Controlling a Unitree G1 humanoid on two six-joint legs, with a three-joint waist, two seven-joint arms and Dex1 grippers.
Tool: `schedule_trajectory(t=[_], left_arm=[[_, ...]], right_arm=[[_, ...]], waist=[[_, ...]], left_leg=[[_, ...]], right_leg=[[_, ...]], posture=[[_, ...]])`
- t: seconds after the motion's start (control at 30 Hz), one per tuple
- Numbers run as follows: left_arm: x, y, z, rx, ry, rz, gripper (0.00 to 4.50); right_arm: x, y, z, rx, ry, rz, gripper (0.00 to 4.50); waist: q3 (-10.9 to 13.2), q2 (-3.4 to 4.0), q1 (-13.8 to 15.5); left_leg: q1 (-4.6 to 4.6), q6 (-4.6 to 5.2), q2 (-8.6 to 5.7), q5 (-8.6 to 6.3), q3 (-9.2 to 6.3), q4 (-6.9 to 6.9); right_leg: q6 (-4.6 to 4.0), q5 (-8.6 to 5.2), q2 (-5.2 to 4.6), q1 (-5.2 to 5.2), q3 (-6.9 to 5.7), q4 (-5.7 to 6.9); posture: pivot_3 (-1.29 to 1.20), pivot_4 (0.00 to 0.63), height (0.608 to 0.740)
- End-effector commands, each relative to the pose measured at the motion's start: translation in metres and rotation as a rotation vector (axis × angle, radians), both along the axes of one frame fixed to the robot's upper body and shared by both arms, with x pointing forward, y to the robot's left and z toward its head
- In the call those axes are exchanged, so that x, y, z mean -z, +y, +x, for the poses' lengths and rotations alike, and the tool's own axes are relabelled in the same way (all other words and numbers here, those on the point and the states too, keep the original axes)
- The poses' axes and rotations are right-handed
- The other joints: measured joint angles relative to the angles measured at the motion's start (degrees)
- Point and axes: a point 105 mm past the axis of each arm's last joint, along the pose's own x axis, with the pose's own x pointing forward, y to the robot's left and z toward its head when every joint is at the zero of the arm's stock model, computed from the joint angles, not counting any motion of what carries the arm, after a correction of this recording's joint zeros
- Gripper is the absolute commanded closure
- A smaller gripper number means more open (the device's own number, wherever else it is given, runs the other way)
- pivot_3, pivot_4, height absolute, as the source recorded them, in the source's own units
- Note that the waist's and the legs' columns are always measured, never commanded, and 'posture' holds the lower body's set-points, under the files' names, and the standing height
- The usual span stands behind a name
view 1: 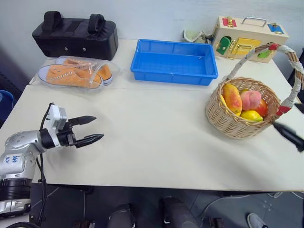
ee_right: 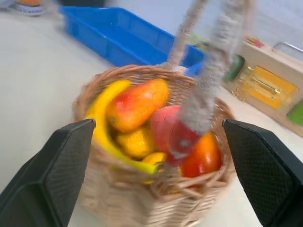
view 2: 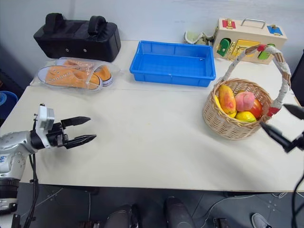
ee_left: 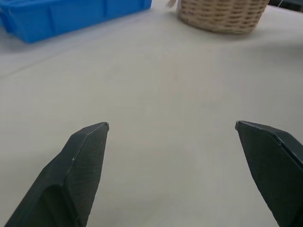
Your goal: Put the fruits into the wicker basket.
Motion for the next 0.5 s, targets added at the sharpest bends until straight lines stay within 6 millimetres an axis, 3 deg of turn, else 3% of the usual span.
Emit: schedule_trajectory(t=[0.03,0.2,0.37,0.5], left_arm=[[-0.009,0.007,-0.015,-0.031,-0.084,0.071,0.00],[0.004,0.005,-0.041,-0.064,-0.077,0.117,0.00],[0.009,-0.003,-0.060,-0.091,-0.095,0.148,0.00],[0.001,-0.017,-0.065,-0.095,-0.127,0.116,0.00]], right_arm=[[0.019,0.028,-0.022,-0.197,0.064,-0.066,0.03],[0.047,0.064,-0.020,-0.371,0.134,-0.060,0.03],[0.062,0.109,0.008,-0.512,0.100,-0.025,0.03],[0.065,0.125,0.024,-0.548,0.077,0.000,0.03]], waist=[[-0.01,-0.01,-0.05],[-0.03,-0.10,-0.70],[-0.03,-0.15,-0.68],[-0.03,-0.15,0.10]], left_leg=[[0.00,0.03,0.00,-0.02,0.00,0.01],[0.11,0.04,0.08,-0.13,0.04,0.03],[0.26,0.15,0.07,-0.08,0.00,0.03],[0.18,0.13,0.05,-0.04,-0.07,0.03]], right_leg=[[0.00,0.00,-0.02,0.02,0.01,-0.01],[0.01,0.01,-0.06,0.10,0.00,-0.01],[-0.11,0.22,-0.07,0.21,-0.07,-0.01],[-0.13,0.23,-0.08,0.17,-0.13,-0.03]], posture=[[0.00,0.150,0.740],[0.00,0.150,0.740],[0.00,0.150,0.740],[0.00,0.150,0.740]])
